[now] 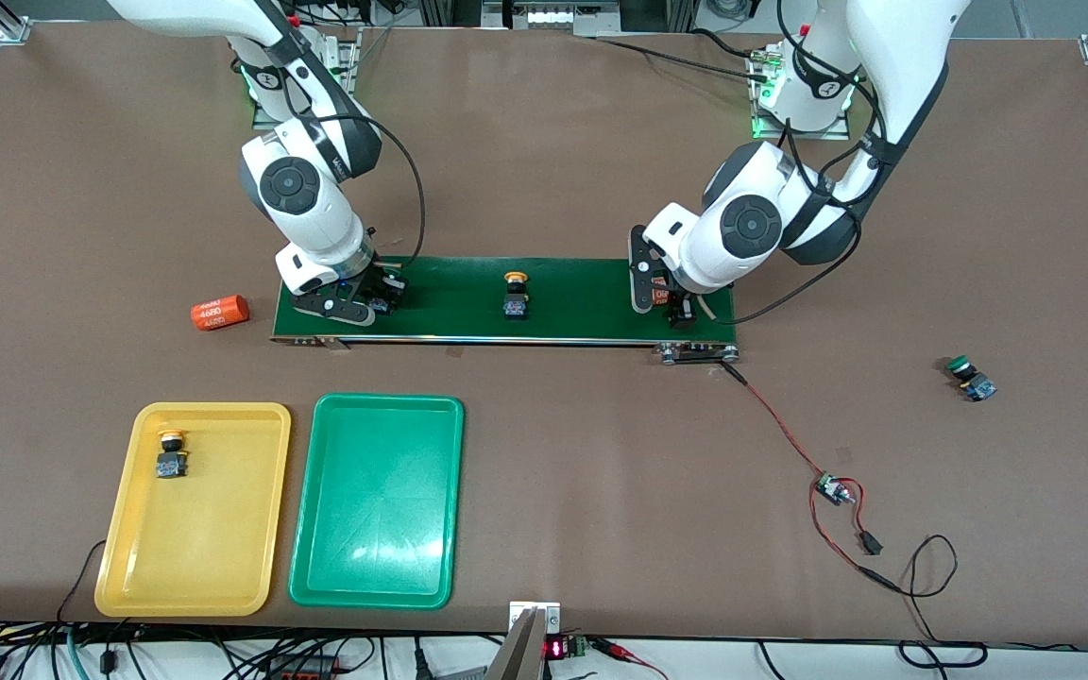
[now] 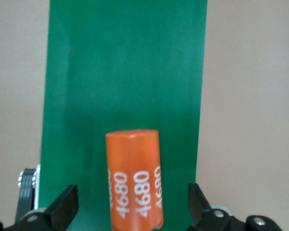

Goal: Sort buttons by color to trays
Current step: 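Lift the button with the right gripper while the left gripper sets the cylinder down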

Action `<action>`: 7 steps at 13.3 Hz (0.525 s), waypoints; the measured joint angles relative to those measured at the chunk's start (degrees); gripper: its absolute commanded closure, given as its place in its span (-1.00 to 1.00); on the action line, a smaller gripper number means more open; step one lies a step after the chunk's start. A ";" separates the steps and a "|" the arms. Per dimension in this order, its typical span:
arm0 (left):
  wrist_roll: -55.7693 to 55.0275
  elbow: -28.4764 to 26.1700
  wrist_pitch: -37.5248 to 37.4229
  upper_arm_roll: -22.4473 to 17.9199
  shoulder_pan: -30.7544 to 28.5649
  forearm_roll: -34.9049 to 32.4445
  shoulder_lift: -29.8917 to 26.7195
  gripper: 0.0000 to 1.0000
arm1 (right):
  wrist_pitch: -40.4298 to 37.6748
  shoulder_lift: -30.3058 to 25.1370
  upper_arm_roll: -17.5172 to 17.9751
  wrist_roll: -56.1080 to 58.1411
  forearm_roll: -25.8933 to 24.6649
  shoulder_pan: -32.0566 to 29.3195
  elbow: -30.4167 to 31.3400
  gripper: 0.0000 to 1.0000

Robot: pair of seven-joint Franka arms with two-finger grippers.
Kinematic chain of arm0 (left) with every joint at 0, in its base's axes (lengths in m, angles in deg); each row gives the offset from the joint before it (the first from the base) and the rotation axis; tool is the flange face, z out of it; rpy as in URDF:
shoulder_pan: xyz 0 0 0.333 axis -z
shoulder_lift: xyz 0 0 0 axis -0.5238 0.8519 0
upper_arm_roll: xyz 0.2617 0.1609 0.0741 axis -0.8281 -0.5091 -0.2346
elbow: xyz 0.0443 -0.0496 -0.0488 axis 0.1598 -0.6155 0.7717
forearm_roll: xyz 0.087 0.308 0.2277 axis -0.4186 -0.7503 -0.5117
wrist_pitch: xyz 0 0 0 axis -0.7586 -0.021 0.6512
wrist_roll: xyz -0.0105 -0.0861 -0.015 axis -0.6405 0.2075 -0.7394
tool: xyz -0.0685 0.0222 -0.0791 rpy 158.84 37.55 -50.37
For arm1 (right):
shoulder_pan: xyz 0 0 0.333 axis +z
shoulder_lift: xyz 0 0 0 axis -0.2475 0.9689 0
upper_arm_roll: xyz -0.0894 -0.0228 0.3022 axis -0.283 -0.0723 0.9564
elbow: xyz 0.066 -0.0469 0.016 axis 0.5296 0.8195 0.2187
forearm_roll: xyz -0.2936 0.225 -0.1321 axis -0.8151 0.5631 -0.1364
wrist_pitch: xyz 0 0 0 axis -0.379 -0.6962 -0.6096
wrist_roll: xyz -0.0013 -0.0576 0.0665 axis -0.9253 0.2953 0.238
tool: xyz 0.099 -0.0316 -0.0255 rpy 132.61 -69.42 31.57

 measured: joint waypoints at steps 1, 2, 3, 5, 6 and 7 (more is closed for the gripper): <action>-0.04 0.01 0.00 -0.09 -1.05 0.00 -0.34 -1.00 | -0.28 -0.08 -0.54 0.28 -0.16 -0.11 -0.73 0.97; -0.02 0.01 -0.01 -0.33 -2.88 0.00 -0.67 -1.00 | -1.77 -0.18 -1.11 1.19 -0.19 -0.29 -2.11 0.97; 0.41 0.04 -0.16 -1.02 -5.17 0.00 -0.97 -1.00 | -4.79 -0.26 -1.62 2.45 -0.19 -0.54 -4.34 0.97; 3.62 0.26 -0.56 -5.43 -8.35 0.00 -1.59 -1.00 | -11.96 -0.43 -2.76 6.11 -0.19 -0.79 -10.83 0.97; 5.75 0.90 -0.56 -8.53 -9.01 0.00 -1.72 -1.00 | -14.15 -0.50 -3.12 7.92 -0.19 -0.88 -14.11 0.97; 7.96 1.86 -0.56 -11.74 -9.35 0.00 -1.75 -1.00 | -15.16 -0.49 -3.46 9.37 -0.19 -0.92 -16.83 0.97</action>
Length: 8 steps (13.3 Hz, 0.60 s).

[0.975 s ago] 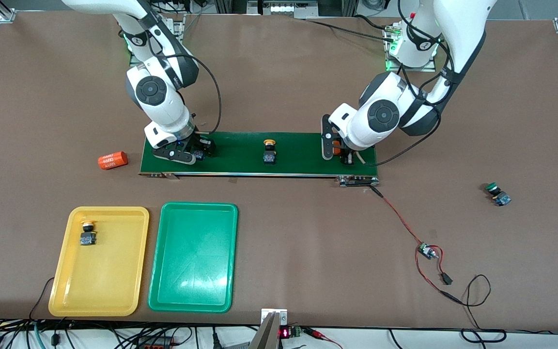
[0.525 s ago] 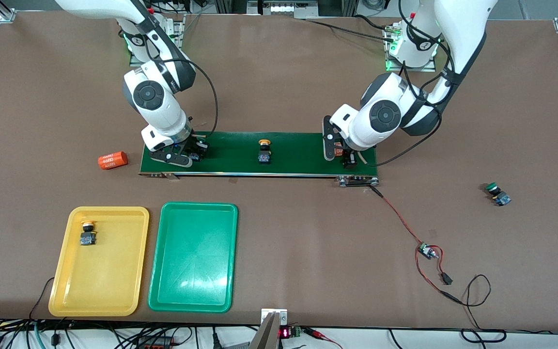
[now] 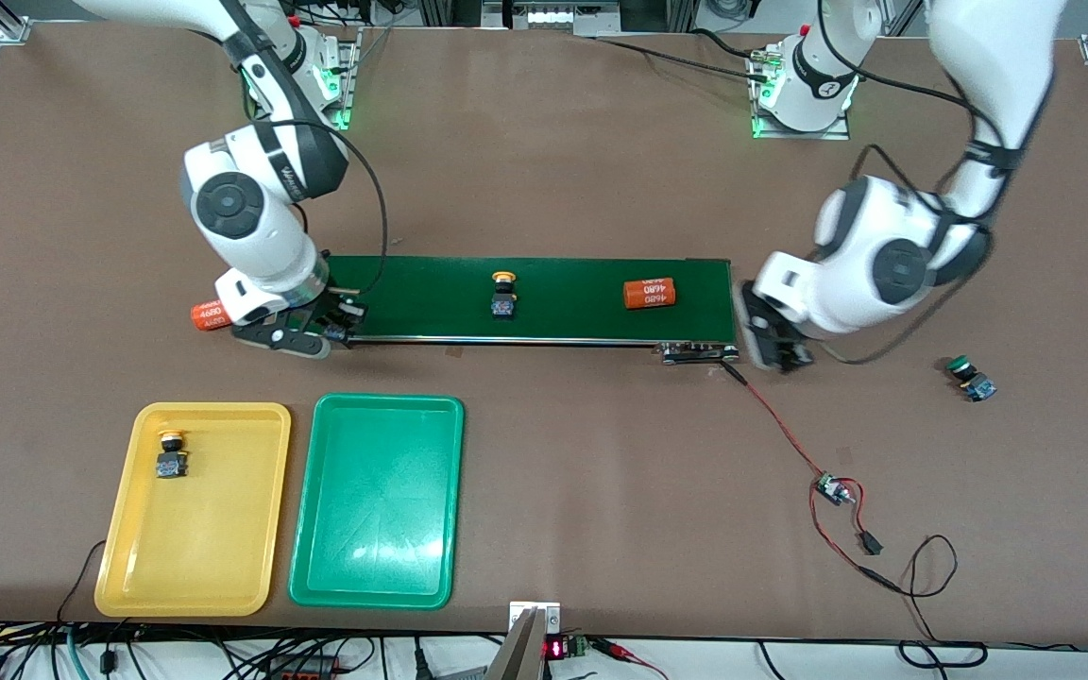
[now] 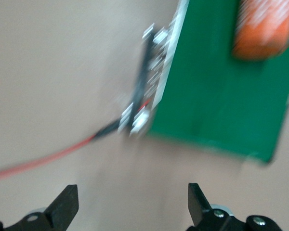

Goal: Sort buttons by color to trays
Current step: 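Lift the button with the right gripper while the left gripper sets the cylinder down, then release the button into the green tray while the left gripper grasps the green button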

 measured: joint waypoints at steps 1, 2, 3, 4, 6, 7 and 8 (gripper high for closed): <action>1.38 1.00 0.00 -2.81 -0.20 0.00 -0.03 -1.00 | -0.53 0.20 -0.45 1.59 0.00 -0.01 -2.28 0.97; 2.10 1.80 -0.02 -5.31 -0.31 0.00 -0.10 -1.00 | -0.83 0.86 -0.98 3.65 0.00 -0.02 -4.26 0.97; 2.25 2.29 -0.05 -7.60 -0.37 0.00 -0.17 -1.00 | -0.90 2.06 -1.45 5.85 0.01 -0.02 -6.00 0.97; 2.18 2.60 -0.05 -9.81 -0.56 0.00 -0.21 -1.00 | -0.90 3.89 -1.99 7.98 0.06 0.03 -7.82 0.97; 1.31 3.18 -0.05 -13.71 -1.97 0.02 -0.24 -1.00 | -0.86 8.52 -3.11 10.87 0.10 0.11 -11.71 0.97; -0.76 3.35 -0.18 -15.51 -2.79 0.06 -0.24 -1.00 | -0.82 10.96 -3.33 12.31 0.10 0.32 -13.78 0.97; -4.99 3.38 -0.53 -16.80 -3.62 0.08 -0.23 -1.00 | -0.76 13.25 -3.36 13.02 0.10 0.76 -15.74 0.96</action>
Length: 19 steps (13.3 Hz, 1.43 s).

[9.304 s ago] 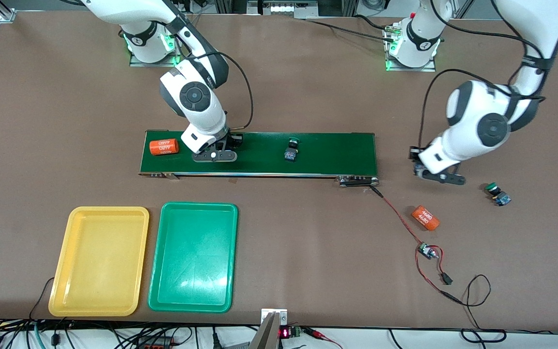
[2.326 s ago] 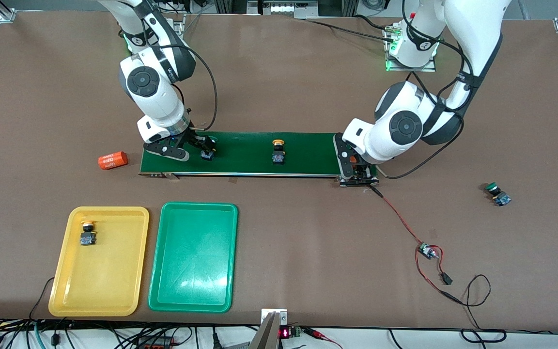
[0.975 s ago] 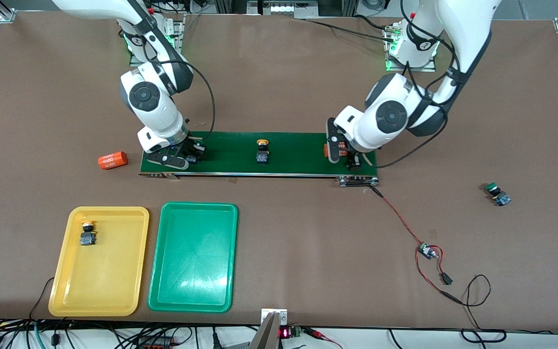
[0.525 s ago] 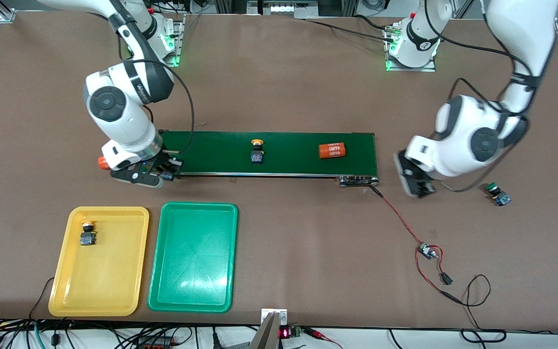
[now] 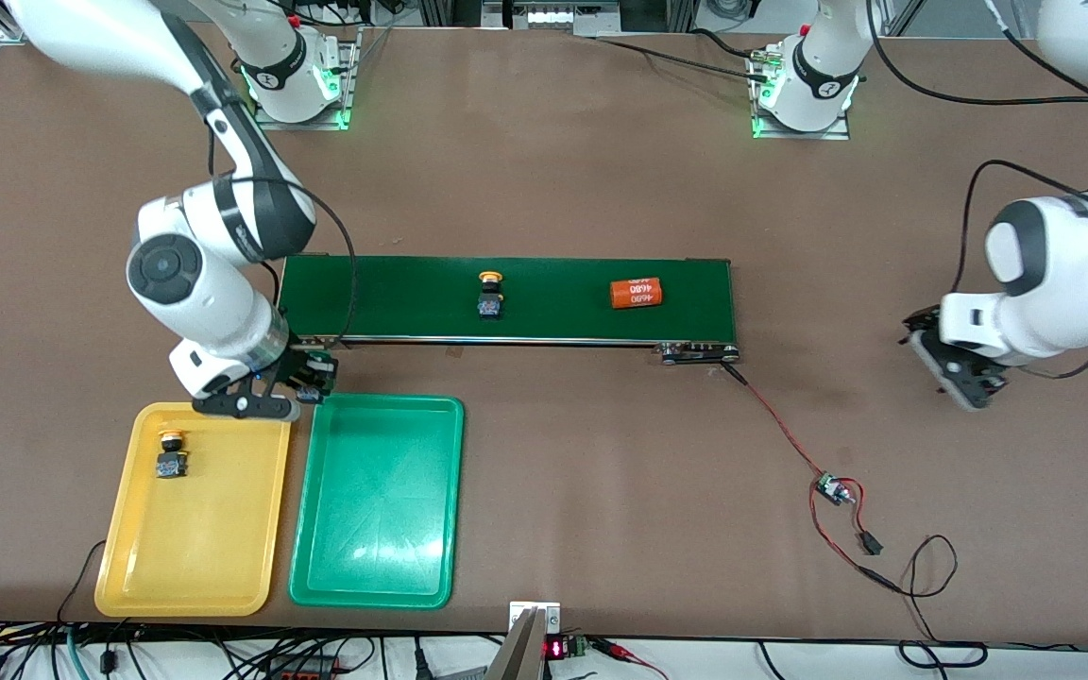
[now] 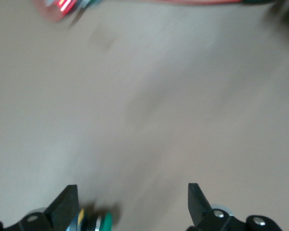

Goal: Sort buttons by color to trays
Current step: 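Release the button into the green tray while the left gripper grasps the green button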

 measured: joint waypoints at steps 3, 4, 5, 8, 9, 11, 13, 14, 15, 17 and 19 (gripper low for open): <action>-22.51 -0.04 -1.03 -1.27 -1.39 -0.06 0.18 -1.00 | 1.06 6.18 -1.21 0.31 0.00 3.50 -6.21 0.96; -30.97 -0.06 -1.10 -1.28 -1.37 -0.07 0.43 -1.00 | 1.51 8.19 -2.04 0.31 0.00 4.87 -8.37 0.96; -39.26 -0.08 -1.13 -1.26 -1.30 -0.10 0.84 -1.00 | 2.39 10.06 -2.55 0.31 0.00 5.68 -10.08 0.96; -50.78 -0.08 -0.22 -1.74 -1.34 -3.08 2.67 -1.00 | 7.98 14.85 -4.05 1.06 0.00 6.35 -12.10 0.94; -51.66 -0.08 1.47 -2.35 -1.61 -3.81 3.24 -1.00 | 9.90 16.13 -4.76 1.34 0.00 6.43 -12.22 0.94; -51.78 -0.07 3.62 -2.88 -3.07 -4.11 4.43 -1.00 | 11.84 17.94 -5.56 1.58 -0.01 6.47 -12.56 0.61; -52.05 -0.06 5.62 -2.92 -3.93 -4.12 5.79 -1.00 | 12.03 18.77 -6.00 1.58 -0.01 6.55 -12.84 -0.15; -52.94 -0.07 6.21 -2.94 -4.10 -4.12 6.37 -1.00 | 12.94 19.08 -6.18 1.76 -0.01 6.58 -12.84 -0.28; -54.16 -0.07 6.39 -2.97 -4.21 -4.12 6.83 -1.00 | 15.08 19.46 -6.22 2.20 0.00 6.59 -12.83 -0.36; -55.17 -0.07 6.60 -3.02 -4.52 -4.13 7.57 -1.00 | 17.70 20.12 -6.25 3.22 0.00 6.61 -12.78 -0.60; -55.65 -0.05 6.66 -3.02 -4.77 -4.13 7.90 -1.00 | 18.03 20.33 -6.27 3.46 0.00 6.66 -12.69 -0.85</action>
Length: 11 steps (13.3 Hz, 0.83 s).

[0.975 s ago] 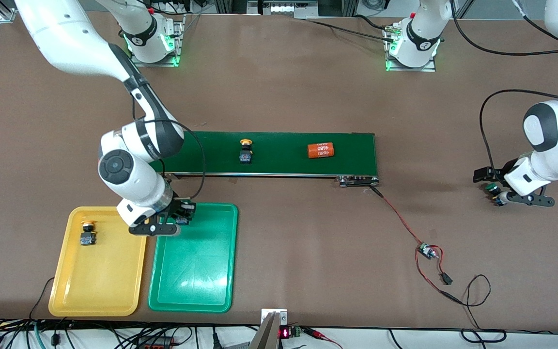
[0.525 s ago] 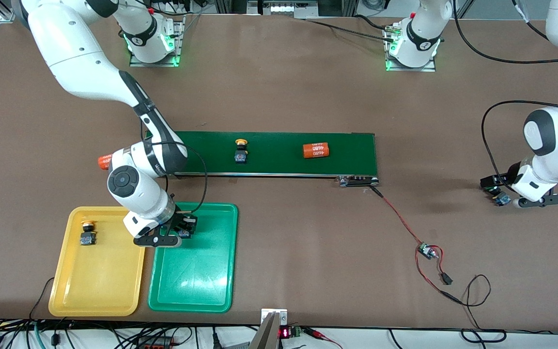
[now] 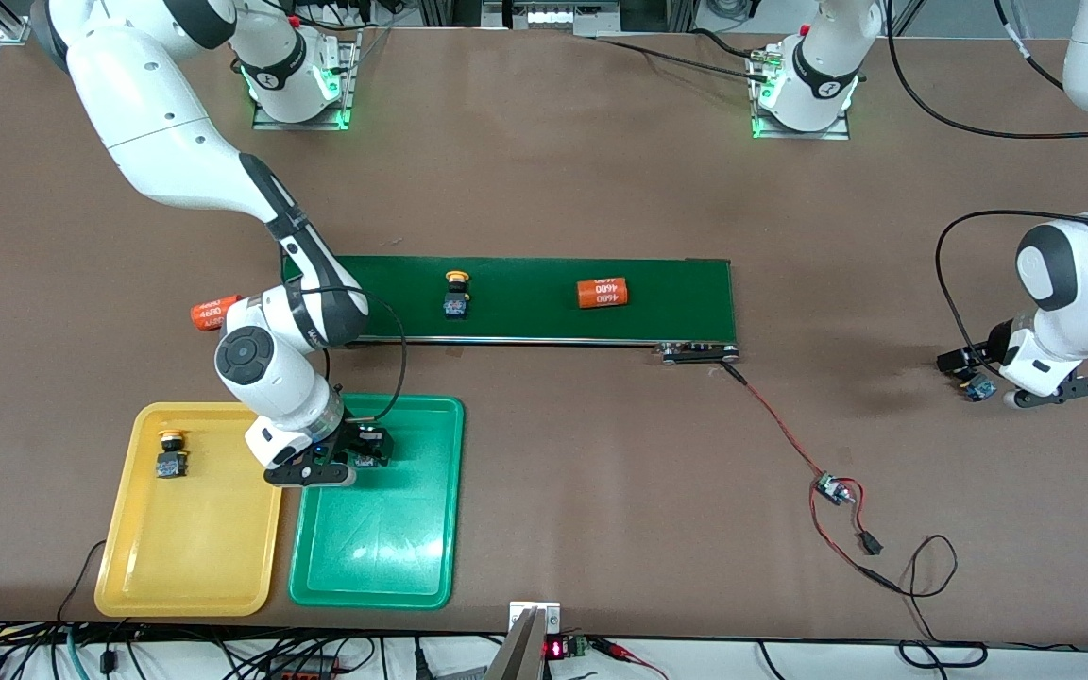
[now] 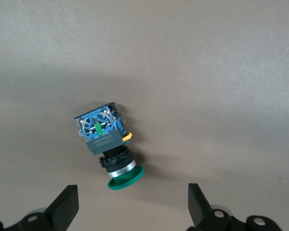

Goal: Sort buttons by color to trays
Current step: 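Release the button into the green tray while the left gripper grasps the green button, then grasp the orange button with the right gripper while the left gripper carries the green button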

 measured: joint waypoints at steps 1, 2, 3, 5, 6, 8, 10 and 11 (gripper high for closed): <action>-0.06 0.06 0.39 0.00 -0.12 0.00 0.39 -1.00 | 0.00 -0.04 0.00 0.02 0.00 0.07 0.07 -1.00; -0.06 0.45 1.35 -0.03 -0.45 0.00 1.03 -1.00 | -0.23 -0.26 0.00 0.05 0.00 0.14 0.34 -1.00; -0.06 1.23 1.94 -0.04 -1.06 0.00 1.78 -1.00 | -1.06 -0.87 0.00 0.09 0.00 0.16 0.97 -1.00; -0.06 3.26 2.04 -0.06 -1.97 0.00 3.04 -1.00 | -5.57 -3.84 -0.01 0.09 0.00 0.16 2.78 -1.00; -0.07 4.02 2.04 -0.06 -2.16 0.00 3.50 -1.00 | -8.68 -5.97 -0.01 -0.03 0.01 0.17 3.71 -1.00; -0.11 5.45 2.04 -0.05 -2.22 0.00 4.44 -1.00 | -14.88 -10.91 -0.01 -0.66 0.02 0.17 5.71 -1.00; -0.11 6.19 2.04 -0.05 -2.25 0.00 5.36 -0.98 | -19.40 -16.16 -0.01 -0.88 0.24 0.14 8.67 -1.00; -0.10 6.27 2.04 -0.05 -2.26 0.00 5.95 -0.97 | -20.76 -18.84 0.18 -1.02 0.81 -0.11 10.86 -1.00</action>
